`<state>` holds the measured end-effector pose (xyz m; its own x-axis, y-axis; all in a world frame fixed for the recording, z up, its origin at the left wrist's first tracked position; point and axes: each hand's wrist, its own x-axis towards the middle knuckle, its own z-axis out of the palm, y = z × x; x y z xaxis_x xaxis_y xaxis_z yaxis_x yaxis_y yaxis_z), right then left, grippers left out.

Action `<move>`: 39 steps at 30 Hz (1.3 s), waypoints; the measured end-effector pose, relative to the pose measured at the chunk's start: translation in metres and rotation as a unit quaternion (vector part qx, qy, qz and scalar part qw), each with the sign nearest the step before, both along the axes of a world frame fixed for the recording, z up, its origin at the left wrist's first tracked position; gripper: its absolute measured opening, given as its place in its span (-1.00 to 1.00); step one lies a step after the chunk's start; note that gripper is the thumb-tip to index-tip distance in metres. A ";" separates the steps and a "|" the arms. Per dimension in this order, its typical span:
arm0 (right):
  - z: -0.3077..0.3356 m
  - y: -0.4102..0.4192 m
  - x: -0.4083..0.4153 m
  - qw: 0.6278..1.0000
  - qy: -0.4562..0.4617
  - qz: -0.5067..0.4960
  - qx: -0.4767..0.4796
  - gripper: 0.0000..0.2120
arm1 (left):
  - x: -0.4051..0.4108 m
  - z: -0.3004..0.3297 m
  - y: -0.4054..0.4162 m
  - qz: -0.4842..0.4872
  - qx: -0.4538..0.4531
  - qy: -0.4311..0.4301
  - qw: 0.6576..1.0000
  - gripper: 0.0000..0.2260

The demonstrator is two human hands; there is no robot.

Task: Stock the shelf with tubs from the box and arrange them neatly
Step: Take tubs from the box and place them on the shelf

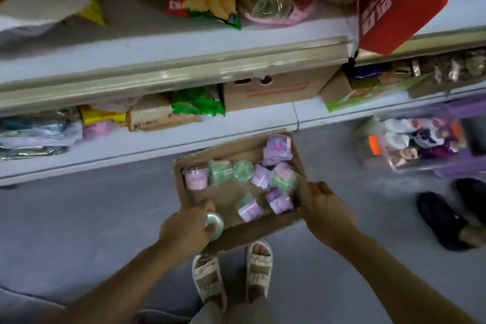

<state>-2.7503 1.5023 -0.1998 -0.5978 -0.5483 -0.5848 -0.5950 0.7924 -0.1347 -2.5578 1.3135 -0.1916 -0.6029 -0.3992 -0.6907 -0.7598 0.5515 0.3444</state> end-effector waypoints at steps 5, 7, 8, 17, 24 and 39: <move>-0.090 0.013 -0.022 0.999 -0.026 -0.046 -0.011 -0.43 | -0.038 -0.087 0.015 -0.005 0.009 0.018 1.000 -0.73; -0.129 0.013 -0.029 0.997 -0.038 -0.062 -0.012 -0.50 | -0.052 -0.127 0.019 0.000 0.014 0.026 1.000 -0.74; -0.149 0.012 -0.033 0.997 -0.038 -0.072 -0.013 -0.49 | -0.059 -0.149 0.021 0.003 0.018 0.030 0.999 -0.74; -0.303 -0.009 -0.063 0.997 0.024 -0.046 -0.055 -0.32 | -0.108 -0.311 0.022 0.019 -0.005 -0.012 1.000 -0.45; -0.381 -0.024 -0.073 0.987 0.058 -0.146 -0.009 -0.12 | -0.148 -0.400 0.013 -0.048 -0.087 0.001 0.995 -0.26; -0.393 -0.024 -0.072 0.974 0.122 -0.183 -0.045 -0.19 | -0.169 -0.465 0.011 -0.202 -0.298 0.016 0.933 -0.15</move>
<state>-2.8228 1.4785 -0.5927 -0.8783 -0.3137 -0.3608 -0.2967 0.9494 -0.1032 -2.7273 1.3242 -0.6569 -0.8043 -0.4415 -0.3977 -0.4426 0.8917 -0.0947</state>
